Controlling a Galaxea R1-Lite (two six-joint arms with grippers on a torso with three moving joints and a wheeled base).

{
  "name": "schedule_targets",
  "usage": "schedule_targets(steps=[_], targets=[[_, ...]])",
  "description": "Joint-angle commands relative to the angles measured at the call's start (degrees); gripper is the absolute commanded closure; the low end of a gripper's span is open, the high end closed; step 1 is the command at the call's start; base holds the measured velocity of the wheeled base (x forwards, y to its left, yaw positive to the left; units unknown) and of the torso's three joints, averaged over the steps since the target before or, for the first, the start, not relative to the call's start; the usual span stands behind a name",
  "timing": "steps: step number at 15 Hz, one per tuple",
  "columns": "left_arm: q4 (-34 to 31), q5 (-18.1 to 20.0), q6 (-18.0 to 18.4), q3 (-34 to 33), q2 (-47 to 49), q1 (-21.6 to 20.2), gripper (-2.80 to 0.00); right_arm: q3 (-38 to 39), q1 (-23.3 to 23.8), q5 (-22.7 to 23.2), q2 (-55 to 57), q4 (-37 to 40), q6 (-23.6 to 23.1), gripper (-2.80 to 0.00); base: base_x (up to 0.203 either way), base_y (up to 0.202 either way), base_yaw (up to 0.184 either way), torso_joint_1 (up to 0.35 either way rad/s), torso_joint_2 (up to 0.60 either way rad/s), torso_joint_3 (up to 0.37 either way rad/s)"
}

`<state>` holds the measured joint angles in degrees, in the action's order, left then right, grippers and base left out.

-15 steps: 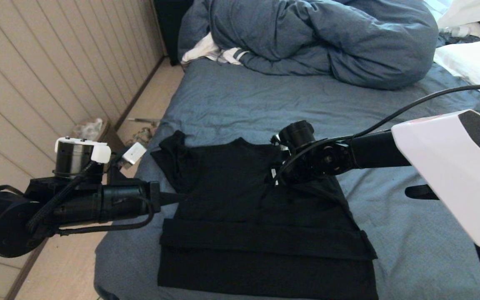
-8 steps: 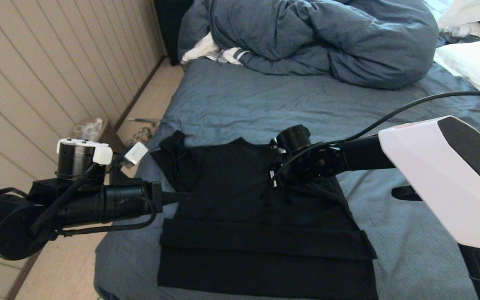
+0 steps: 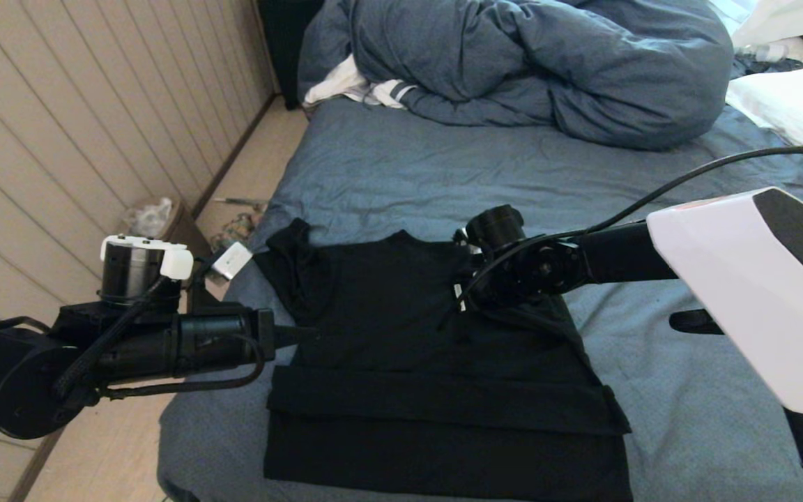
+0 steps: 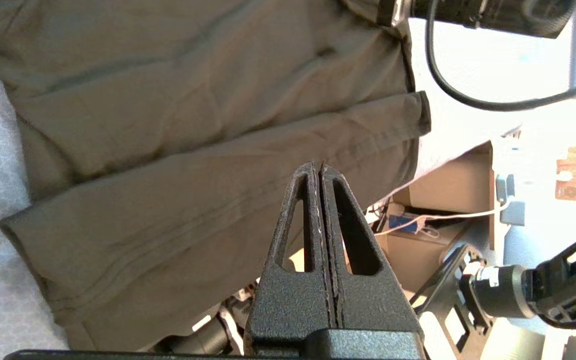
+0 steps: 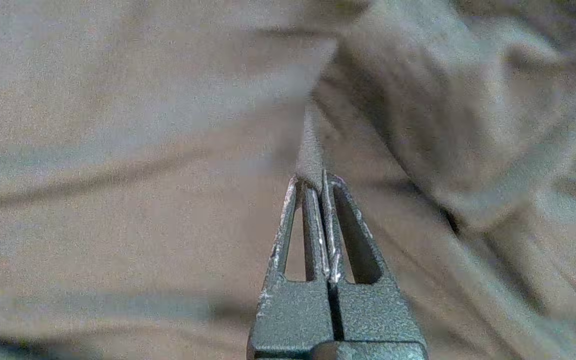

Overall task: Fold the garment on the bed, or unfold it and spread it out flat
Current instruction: Fold the black T-shirt

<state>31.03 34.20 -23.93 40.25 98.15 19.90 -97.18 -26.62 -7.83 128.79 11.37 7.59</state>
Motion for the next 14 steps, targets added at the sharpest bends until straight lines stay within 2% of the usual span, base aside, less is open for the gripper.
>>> schedule_targets(steps=[1,6,14], targets=[[0.18,0.25,-0.15,0.00,0.03,0.07,0.00,1.59,-0.45,0.00,-2.31,0.05,0.04,0.00,0.000,0.000,0.000,0.000,0.00,0.000],[0.18,0.25,-0.15,-0.27,-0.41,0.23,0.00,8.87,-4.15,0.28,-8.52,0.00,-0.35,0.00,0.000,0.000,0.000,0.000,0.00,0.000],[0.79,0.16,-0.15,-0.88,-0.41,1.37,0.00,12.33,-3.97,0.27,-7.68,-0.04,-0.85,0.00,0.000,0.000,0.000,0.000,0.00,0.000]])
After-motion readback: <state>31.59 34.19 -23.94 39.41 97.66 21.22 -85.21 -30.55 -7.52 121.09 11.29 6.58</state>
